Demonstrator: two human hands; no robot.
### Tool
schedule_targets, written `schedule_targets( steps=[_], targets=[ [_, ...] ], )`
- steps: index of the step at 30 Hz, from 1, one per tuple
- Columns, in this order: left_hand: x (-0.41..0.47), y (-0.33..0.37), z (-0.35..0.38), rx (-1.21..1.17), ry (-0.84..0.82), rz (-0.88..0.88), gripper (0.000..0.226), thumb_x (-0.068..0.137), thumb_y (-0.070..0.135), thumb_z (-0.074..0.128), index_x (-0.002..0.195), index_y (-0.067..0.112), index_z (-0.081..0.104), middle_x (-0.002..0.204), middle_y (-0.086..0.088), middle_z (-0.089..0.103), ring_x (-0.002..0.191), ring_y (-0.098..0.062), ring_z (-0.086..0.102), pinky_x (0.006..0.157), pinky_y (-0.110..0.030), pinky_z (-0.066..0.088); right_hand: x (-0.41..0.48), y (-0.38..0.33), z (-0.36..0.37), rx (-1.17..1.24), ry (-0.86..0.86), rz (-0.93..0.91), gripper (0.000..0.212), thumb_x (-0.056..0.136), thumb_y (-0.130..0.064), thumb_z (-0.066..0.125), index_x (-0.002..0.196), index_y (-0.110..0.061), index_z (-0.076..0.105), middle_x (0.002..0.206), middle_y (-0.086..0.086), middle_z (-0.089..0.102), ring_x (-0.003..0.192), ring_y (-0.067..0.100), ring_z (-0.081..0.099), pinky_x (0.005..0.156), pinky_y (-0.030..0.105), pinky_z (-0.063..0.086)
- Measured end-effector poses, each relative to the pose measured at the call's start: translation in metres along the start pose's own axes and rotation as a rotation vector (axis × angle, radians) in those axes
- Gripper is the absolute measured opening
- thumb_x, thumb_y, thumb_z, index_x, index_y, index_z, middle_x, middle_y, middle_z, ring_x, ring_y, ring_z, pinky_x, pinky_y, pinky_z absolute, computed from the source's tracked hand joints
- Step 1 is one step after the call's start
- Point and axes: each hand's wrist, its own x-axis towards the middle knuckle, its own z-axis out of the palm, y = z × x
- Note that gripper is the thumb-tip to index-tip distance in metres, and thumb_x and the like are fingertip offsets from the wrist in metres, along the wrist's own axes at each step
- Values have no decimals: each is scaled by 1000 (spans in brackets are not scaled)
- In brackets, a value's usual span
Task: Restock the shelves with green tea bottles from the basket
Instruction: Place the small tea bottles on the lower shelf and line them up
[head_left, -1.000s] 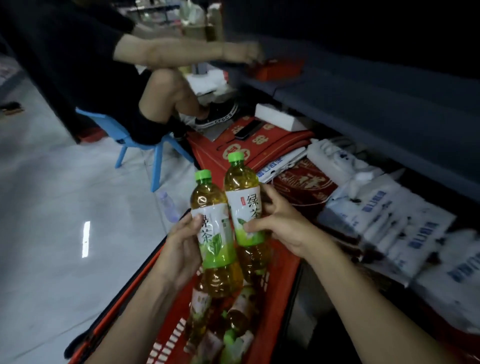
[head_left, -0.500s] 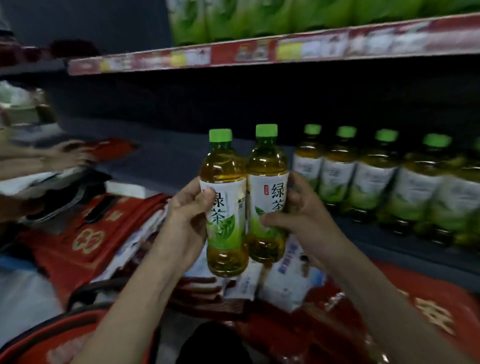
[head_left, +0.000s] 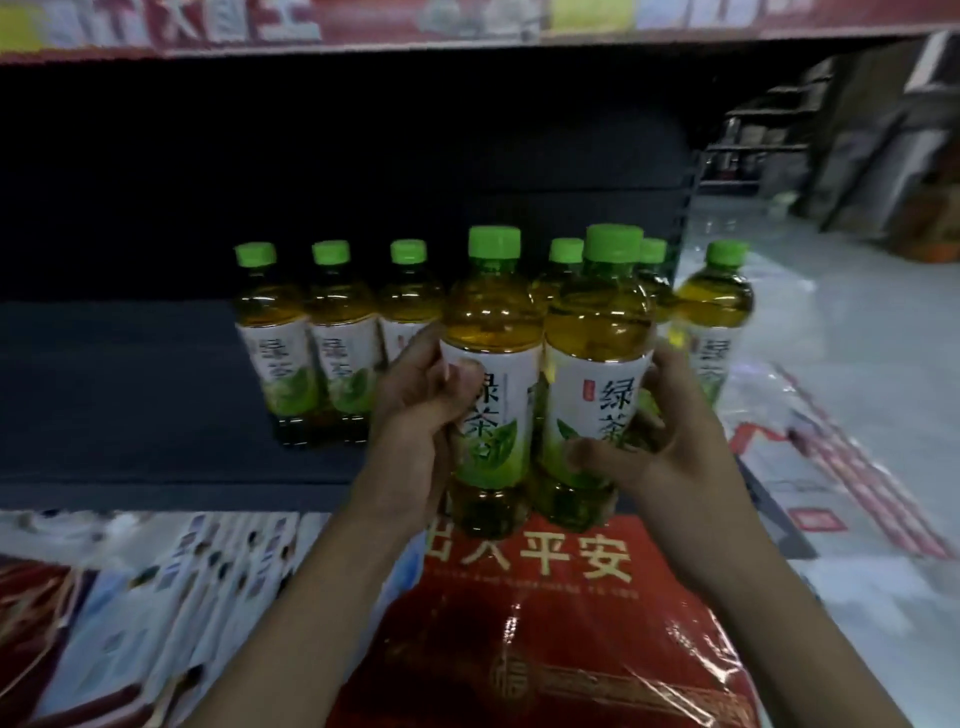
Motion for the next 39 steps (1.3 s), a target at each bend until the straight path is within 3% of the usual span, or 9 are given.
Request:
schedule_targets(
  steps=[7,12,16,21,26,30,33,35,39],
  targets=[
    [16,-52,57,11,-52,-1,30,89,11,53,119,11,58,114,-2,71,110,-20,66,82,-31,55,-5,16,-57,-126,155,-22,81,73,12,73,135,-31,43,121,-25,59,105,-5,61,75,10,51],
    [24,-79,78,139,-83,77,44,93,17,55,132,-1,48,129,-22,56,122,-33,55,102,-56,43,-2,33,-83,-114,233,9,82,71,18,70,133,-32,46,123,-18,62,110,6,63,91,37,52],
    [25,-99,86,235,1,129,43,93,18,51,132,-2,48,131,-24,47,123,-31,53,103,-53,43,1,39,-93,-139,220,38,81,72,17,70,132,-34,47,120,-23,62,107,0,62,82,23,55],
    [25,-107,93,369,28,199,44,96,12,50,138,-1,44,134,-20,42,123,-13,50,98,-20,43,7,46,-99,-165,239,53,80,73,12,71,133,-33,45,122,-17,60,105,2,62,84,31,55],
    [16,-117,92,650,35,182,77,90,58,43,152,28,9,134,13,20,121,20,32,93,1,31,8,48,-100,-234,220,51,77,78,3,72,133,-43,42,119,-24,59,109,1,58,87,30,53],
    [2,-124,86,889,23,91,104,79,43,71,152,37,-2,141,11,18,127,7,16,105,-12,22,10,47,-98,-333,195,57,68,84,-13,71,133,-46,38,117,-27,56,111,-8,53,88,27,51],
    [-7,-121,89,933,103,75,99,81,34,75,152,39,7,154,5,17,132,9,11,101,-2,13,7,54,-90,-400,204,69,60,83,-40,66,135,-47,36,124,-18,57,119,4,53,92,40,52],
    [-10,-119,90,948,166,84,97,79,35,76,154,35,14,155,2,25,140,-3,21,104,-11,20,6,63,-88,-465,194,65,69,83,-52,60,143,-43,28,130,-8,52,125,19,49,94,50,50],
    [-8,-126,88,942,234,42,87,76,35,77,148,32,27,141,2,50,130,-20,48,99,-40,48,10,69,-90,-617,182,48,83,80,-45,64,150,-35,19,133,-4,48,125,19,48,95,49,50]
  ],
)
